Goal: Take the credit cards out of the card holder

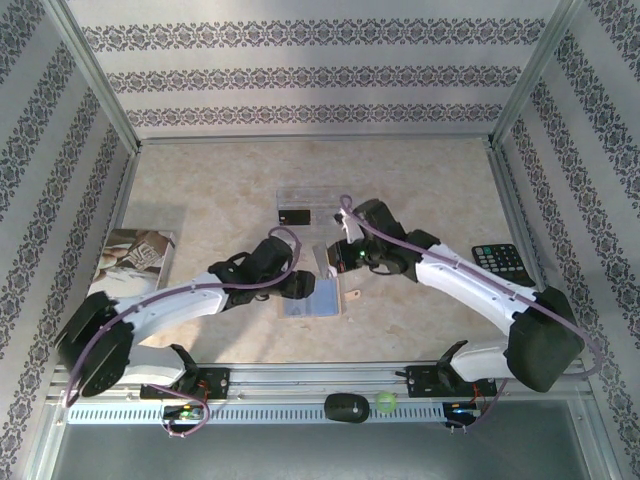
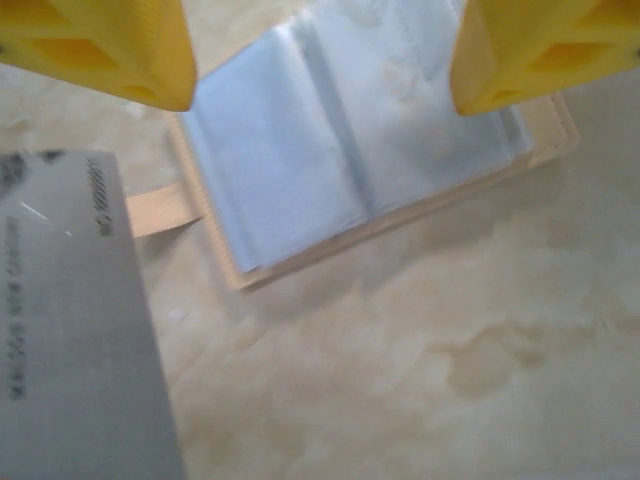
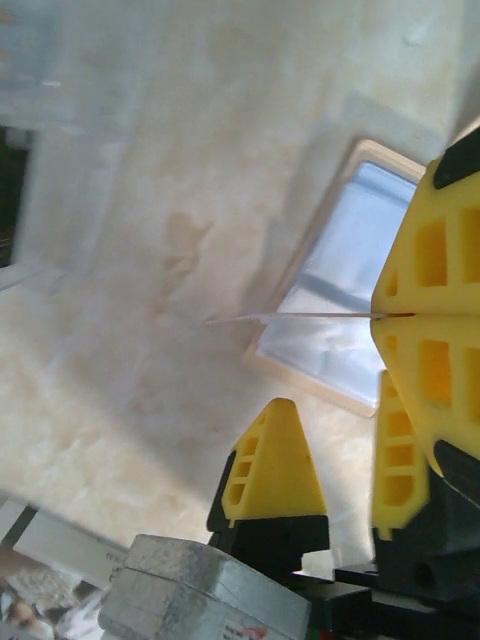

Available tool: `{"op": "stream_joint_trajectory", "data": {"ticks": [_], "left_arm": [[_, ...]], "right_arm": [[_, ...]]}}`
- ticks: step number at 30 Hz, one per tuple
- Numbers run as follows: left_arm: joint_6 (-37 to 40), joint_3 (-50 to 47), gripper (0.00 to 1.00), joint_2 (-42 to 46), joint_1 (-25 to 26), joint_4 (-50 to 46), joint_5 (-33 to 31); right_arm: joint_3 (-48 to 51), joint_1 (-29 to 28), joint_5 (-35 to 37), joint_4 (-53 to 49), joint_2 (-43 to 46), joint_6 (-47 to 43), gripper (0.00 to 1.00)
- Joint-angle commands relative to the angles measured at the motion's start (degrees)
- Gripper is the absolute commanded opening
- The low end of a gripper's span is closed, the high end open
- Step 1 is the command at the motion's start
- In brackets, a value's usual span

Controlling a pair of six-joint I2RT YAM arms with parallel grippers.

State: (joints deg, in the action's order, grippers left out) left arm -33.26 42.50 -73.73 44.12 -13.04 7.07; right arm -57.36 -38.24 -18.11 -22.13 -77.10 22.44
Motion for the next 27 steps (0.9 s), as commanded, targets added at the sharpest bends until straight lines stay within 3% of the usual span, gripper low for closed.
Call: {"op": "stream_joint_trajectory", "data": {"ticks": [1, 2, 8, 13, 21, 27], "left_arm": [[1.29, 0.32, 0.88, 4.53, -1.64, -5.86, 0.14], [0.91, -0.35, 1.0, 5.73, -2.45, -5.92, 0.97], [-1.31, -3.23, 1.0, 12.28, -5.3, -9.66, 2.67], [-1.46, -3.7, 1.0, 14.67, -7.45, -12.67, 4.66], [-1.05, -2.2, 1.0, 16.25, -10.96, -18.07, 4.24], [-1.31, -2.58, 1.0, 18.17, -13.08, -19.99, 2.88]], "right_arm": [[-8.18, 2.41, 0.98, -9.61, -2.56, -14.95, 0.0], [-10.94, 3.59, -0.07, -11.24, -4.21, -17.59, 0.0], [-26.4, 6.41, -1.76, -22.06, -14.45, -34.72, 0.0], [-41.95, 7.21, 2.7, -34.51, -25.63, -48.11, 0.0], [-58.52, 7.72, 9.66, -42.6, -39.94, -59.12, 0.0], [-62.6, 8.36, 10.45, -43.57, -44.84, -64.23, 0.0]]}}
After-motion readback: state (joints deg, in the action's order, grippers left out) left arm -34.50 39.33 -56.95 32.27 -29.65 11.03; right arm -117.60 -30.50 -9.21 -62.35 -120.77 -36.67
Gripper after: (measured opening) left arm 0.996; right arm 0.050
